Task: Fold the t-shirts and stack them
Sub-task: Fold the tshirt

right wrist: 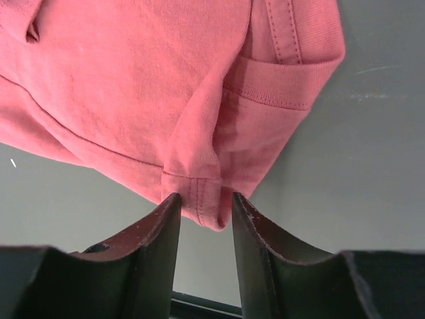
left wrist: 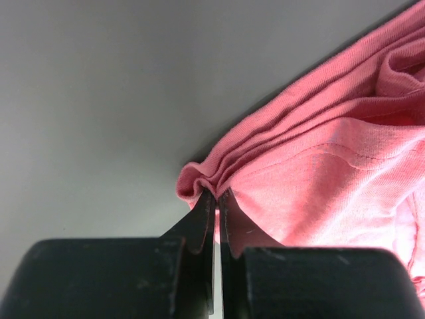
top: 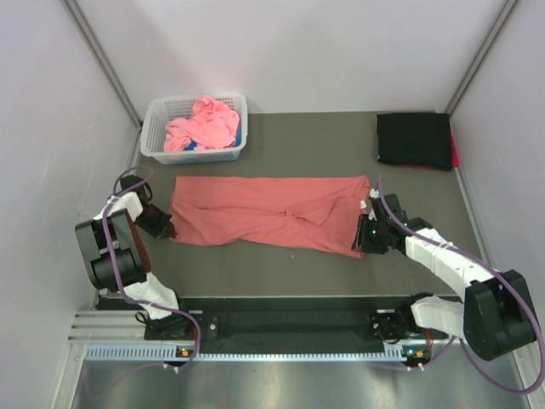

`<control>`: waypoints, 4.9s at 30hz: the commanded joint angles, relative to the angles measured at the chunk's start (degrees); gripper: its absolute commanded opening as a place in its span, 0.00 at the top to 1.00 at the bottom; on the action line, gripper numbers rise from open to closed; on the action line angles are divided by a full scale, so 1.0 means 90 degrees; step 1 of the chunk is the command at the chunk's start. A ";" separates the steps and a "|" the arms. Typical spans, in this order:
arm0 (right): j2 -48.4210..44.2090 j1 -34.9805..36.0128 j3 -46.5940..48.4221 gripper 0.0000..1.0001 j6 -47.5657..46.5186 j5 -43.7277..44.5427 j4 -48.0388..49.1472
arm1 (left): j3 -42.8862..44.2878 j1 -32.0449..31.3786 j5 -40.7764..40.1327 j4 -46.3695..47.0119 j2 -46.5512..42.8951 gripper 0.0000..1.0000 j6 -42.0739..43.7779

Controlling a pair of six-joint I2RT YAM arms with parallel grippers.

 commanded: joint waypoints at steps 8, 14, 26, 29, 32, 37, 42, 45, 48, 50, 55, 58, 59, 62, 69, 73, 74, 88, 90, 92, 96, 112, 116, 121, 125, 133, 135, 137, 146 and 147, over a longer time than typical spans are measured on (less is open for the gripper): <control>-0.0189 -0.0105 -0.0089 0.71 0.0078 -0.0200 0.0414 | 0.0419 -0.0023 -0.0649 -0.0283 -0.0411 0.78 0.0241; -0.0355 -0.0114 -0.0186 0.71 0.0088 -0.0268 0.0463 | -0.0049 -0.0023 -0.0319 -0.0060 -0.0959 0.61 0.0212; -0.0365 -0.0114 -0.0303 0.69 -0.0058 -0.0395 0.0581 | -0.0607 -0.0023 -0.0473 0.0507 -0.0628 0.59 -0.0189; -0.0374 -0.0105 -0.0284 0.85 -0.0117 -0.0133 0.0357 | -0.0539 -0.0023 -0.0522 0.0439 -0.0306 0.95 -0.0111; -0.0589 -0.0163 -0.0216 1.00 -0.0030 0.0317 -0.0005 | -0.0392 -0.0013 -0.0852 0.0215 -0.0285 1.00 -0.0042; -0.0785 -0.0221 -0.0040 1.00 0.0205 0.0794 -0.0230 | -0.0284 -0.0023 -0.1294 -0.0068 -0.0529 1.00 -0.0256; -0.0804 -0.0231 -0.0099 1.00 0.0273 0.1080 -0.0415 | -0.0479 -0.0023 -0.1362 -0.0147 -0.0656 1.00 -0.0520; -0.0882 -0.0232 -0.0079 1.00 0.0381 0.1284 -0.0542 | -0.0597 -0.0023 -0.1537 -0.0264 -0.0627 1.00 -0.0579; -0.0921 -0.0222 -0.0079 1.00 0.0488 0.1373 -0.0620 | -0.0626 -0.0013 -0.1723 -0.0479 -0.0656 1.00 -0.0745; -0.0921 -0.0173 -0.0079 1.00 0.0547 0.1363 -0.0640 | -0.0772 -0.0013 -0.1549 -0.0411 -0.0792 1.00 -0.0784; -0.1038 -0.0182 -0.0089 0.97 0.0586 0.0710 -0.0435 | -0.0500 -0.0023 -0.0542 -0.0469 -0.0871 0.87 -0.0511; -0.1136 -0.0173 0.0193 0.77 0.0596 0.0883 -0.0784 | -0.0266 -0.0023 -0.0784 -0.0664 -0.1065 0.75 -0.0433; -0.1185 -0.0173 0.0301 0.76 0.0605 0.1000 -0.0864 | -0.0207 -0.0023 -0.0912 -0.0703 -0.1124 0.73 -0.0413; -0.1185 -0.0173 0.0711 0.71 0.0683 0.1226 -0.0982 | 0.0125 -0.0023 -0.1234 -0.0869 -0.1242 0.68 -0.0345; -0.0512 -0.0017 0.1210 0.70 0.1851 0.0593 0.0196 | 0.0499 -0.0033 -0.0439 -0.0247 -0.1622 0.57 0.0259; 0.0171 0.0558 0.1531 0.65 0.2762 0.0931 0.0766 | 0.0126 -0.0188 0.1322 0.0809 -0.1643 0.53 0.0387; 0.0559 0.0840 0.1793 0.65 0.2909 0.1078 0.0737 | 0.0174 -0.0257 0.1314 0.0820 -0.1575 0.53 0.0465; 0.3131 0.1614 0.3358 0.64 0.4151 0.2007 -0.0015 | 0.0184 -0.0413 0.1626 0.0947 -0.1359 0.53 0.0476; 0.3180 0.1605 0.3427 0.63 0.4160 0.2114 -0.0190 | 0.0204 -0.0414 0.1558 0.0966 -0.1359 0.54 0.0456; 0.3267 0.1614 0.3437 0.62 0.4141 0.2164 -0.0201 | 0.0223 -0.0414 0.1402 0.0976 -0.1359 0.53 0.0417; 0.3434 0.1673 0.3476 0.61 0.4170 0.2222 -0.0327 | 0.0194 -0.0423 0.1382 0.1073 -0.1320 0.53 0.0320; 0.3669 0.1810 0.3408 0.74 0.4472 0.2310 0.0082 | 0.0351 -0.0423 0.0972 0.1064 -0.1183 0.53 0.0280; 0.3503 0.1800 0.3465 1.00 0.4346 0.2466 0.0229 | 0.0292 -0.0385 0.0612 0.1161 -0.1164 0.52 0.0349; 0.3531 0.1703 0.3827 1.00 0.4033 0.2701 0.0141 | 0.0574 -0.0306 0.0376 0.0889 -0.0686 0.52 0.0232; 0.3571 0.1546 0.3886 1.00 0.3916 0.2584 0.0248 | 0.0828 -0.0287 0.0025 0.0703 -0.0335 0.51 0.0319; 0.3493 0.1497 0.3983 1.00 0.3672 0.2554 0.0366 | 0.1005 -0.0277 0.0015 0.0565 0.0105 0.51 0.0300; 0.3493 0.1497 0.3983 1.00 0.3643 0.2447 0.0463 | 0.1014 -0.0277 -0.0053 0.0556 0.0183 0.52 0.0271; 0.3493 0.1497 0.3983 1.00 0.3604 0.2408 0.0502 | 0.1034 -0.0277 -0.0025 0.0527 0.0291 0.53 0.0271; 0.3376 0.1507 0.3808 1.00 0.3516 0.2379 0.0639 | 0.0858 -0.0297 0.0376 0.0966 0.0300 0.60 0.0163; 0.3366 0.1517 0.3788 1.00 0.3516 0.2369 0.0668 | 0.0858 -0.0296 0.0415 0.1005 0.0301 0.60 0.0163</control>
